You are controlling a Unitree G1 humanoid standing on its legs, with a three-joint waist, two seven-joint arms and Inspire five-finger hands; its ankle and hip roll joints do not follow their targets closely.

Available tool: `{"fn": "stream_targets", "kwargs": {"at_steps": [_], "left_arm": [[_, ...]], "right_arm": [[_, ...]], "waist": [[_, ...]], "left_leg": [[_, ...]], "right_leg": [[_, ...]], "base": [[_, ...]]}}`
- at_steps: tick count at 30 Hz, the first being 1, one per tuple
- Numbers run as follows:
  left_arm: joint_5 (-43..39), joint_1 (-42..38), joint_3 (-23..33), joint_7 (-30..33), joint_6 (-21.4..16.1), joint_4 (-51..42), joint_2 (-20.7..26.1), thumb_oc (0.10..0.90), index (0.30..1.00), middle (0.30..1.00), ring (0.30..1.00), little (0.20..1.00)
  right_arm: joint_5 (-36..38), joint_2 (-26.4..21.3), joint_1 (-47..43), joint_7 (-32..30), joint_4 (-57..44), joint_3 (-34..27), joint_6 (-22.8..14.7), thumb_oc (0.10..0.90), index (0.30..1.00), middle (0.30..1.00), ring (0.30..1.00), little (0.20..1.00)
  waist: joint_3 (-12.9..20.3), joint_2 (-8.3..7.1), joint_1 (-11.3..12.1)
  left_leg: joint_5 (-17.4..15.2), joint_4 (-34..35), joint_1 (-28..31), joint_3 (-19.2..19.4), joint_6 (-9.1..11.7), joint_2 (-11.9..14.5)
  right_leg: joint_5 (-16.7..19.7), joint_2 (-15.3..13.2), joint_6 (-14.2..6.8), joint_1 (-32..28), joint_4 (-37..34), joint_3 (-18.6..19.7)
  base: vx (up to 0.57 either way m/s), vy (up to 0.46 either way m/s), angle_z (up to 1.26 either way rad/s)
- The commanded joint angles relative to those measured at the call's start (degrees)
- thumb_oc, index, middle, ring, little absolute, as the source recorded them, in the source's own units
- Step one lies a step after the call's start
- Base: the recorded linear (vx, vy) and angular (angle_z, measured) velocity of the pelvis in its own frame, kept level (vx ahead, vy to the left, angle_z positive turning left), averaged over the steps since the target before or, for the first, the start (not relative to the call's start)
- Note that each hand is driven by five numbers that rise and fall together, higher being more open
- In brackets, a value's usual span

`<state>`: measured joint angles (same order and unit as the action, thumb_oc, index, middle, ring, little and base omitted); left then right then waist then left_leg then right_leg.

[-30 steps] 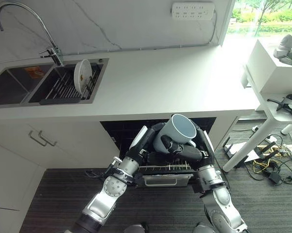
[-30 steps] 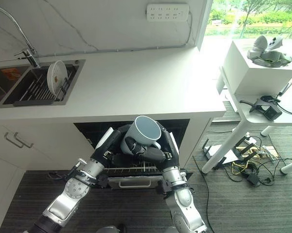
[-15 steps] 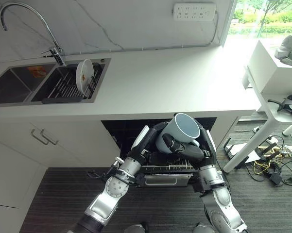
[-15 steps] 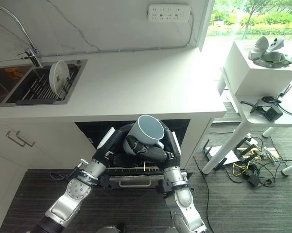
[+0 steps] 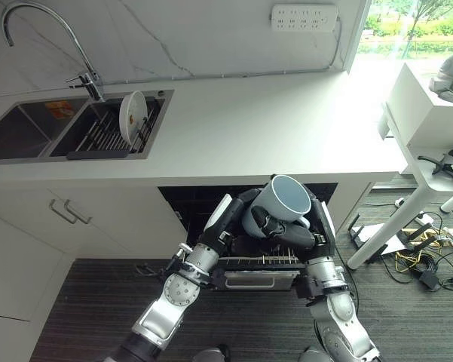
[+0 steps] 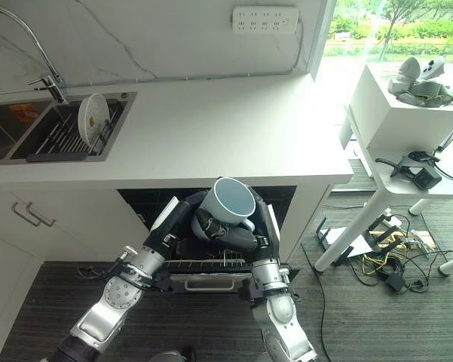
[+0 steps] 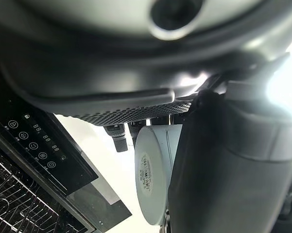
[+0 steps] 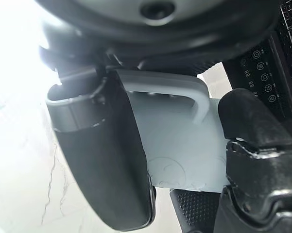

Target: Place the dishes in the dishwasher.

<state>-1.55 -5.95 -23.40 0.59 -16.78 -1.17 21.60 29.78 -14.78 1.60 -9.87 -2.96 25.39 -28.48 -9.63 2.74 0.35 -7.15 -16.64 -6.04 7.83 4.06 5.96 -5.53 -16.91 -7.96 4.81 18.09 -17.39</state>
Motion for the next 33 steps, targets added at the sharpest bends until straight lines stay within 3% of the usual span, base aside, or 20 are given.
{"fn": "stream_targets", "kwargs": {"at_steps": [1,9,13,28,31,32,33], "left_arm": [[-4.88,2.38,10.51,7.33,-8.76,-3.42,5.73,0.8,0.9,0.9,0.9,0.9],[-6.16,2.28,11.96,9.42,-10.77,-3.37,5.98,0.8,0.9,0.9,0.9,0.9],[-4.24,2.46,12.76,11.93,-11.76,-3.19,5.78,0.8,0.9,0.9,0.9,0.9],[-7.67,2.89,13.47,8.64,-12.62,-3.34,6.18,0.8,0.9,0.9,0.9,0.9],[-14.0,2.87,13.52,1.65,-10.6,-3.55,5.67,0.8,0.9,0.9,0.9,0.9],[-18.73,2.18,11.69,-3.62,-8.68,-3.86,4.91,0.8,0.9,0.9,0.9,0.9],[-18.87,2.19,11.76,-3.75,-8.64,-3.86,4.92,0.8,0.9,0.9,0.9,0.9]], "right_arm": [[4.93,0.19,-4.42,-18.81,1.05,-21.02,-16.25,0.4,0.3,0.3,0.3,0.3],[5.23,0.04,-3.96,-19.03,1.64,-22.14,-16.82,0.4,0.3,0.3,0.3,0.3],[3.29,0.16,-3.82,-21.95,2.17,-22.66,-17.88,0.4,0.3,0.3,0.3,0.3],[2.79,0.01,-3.59,-24.99,3.88,-25.24,-19.5,0.4,0.3,0.3,0.3,0.3],[4.13,-0.09,-3.56,-20.03,4.56,-26.4,-18.5,0.4,0.3,0.3,0.3,0.3],[6.49,-0.91,-4.47,-10.09,3.45,-23.72,-15.61,0.4,0.3,0.3,0.3,0.3],[6.91,-0.97,-4.46,-9.62,3.51,-23.8,-15.58,0.4,0.3,0.3,0.3,0.3]], "waist": [[2.48,-0.86,1.34],[2.68,-0.95,1.24],[2.65,-1.09,1.23],[2.78,-1.33,1.28],[2.81,-1.36,1.15],[2.57,-1.29,1.18],[2.57,-1.27,1.16]], "left_leg": [[-5.97,-0.55,1.24,0.99,-1.21,1.95],[-6.04,-0.55,1.23,0.98,-1.12,2.0],[-6.17,-0.55,1.34,1.08,-1.09,2.06],[-6.37,-0.55,1.42,1.11,-1.07,2.04],[-6.45,-0.55,1.47,1.07,-1.02,2.0],[-6.3,-0.55,1.28,0.95,-1.11,1.9],[-6.3,-0.55,1.27,0.95,-1.11,1.91]], "right_leg": [[-4.68,0.02,-2.34,-1.88,-0.9,3.21],[-4.81,0.1,-2.33,-1.89,-0.9,3.22],[-4.9,0.14,-2.29,-1.96,-0.9,3.28],[-4.97,0.32,-2.35,-1.96,-0.9,3.36],[-4.87,0.3,-2.51,-1.89,-0.9,3.35],[-4.78,0.25,-2.39,-1.66,-0.9,3.35],[-4.78,0.25,-2.39,-1.65,-0.9,3.35]], "base": [[0.0,0.0,0.0],[0.0,0.0,0.0],[0.0,0.0,0.0],[0.0,0.0,0.0],[-0.01,-0.002,0.0],[-0.03,-0.004,0.0],[-0.05,0.006,0.0]]}}
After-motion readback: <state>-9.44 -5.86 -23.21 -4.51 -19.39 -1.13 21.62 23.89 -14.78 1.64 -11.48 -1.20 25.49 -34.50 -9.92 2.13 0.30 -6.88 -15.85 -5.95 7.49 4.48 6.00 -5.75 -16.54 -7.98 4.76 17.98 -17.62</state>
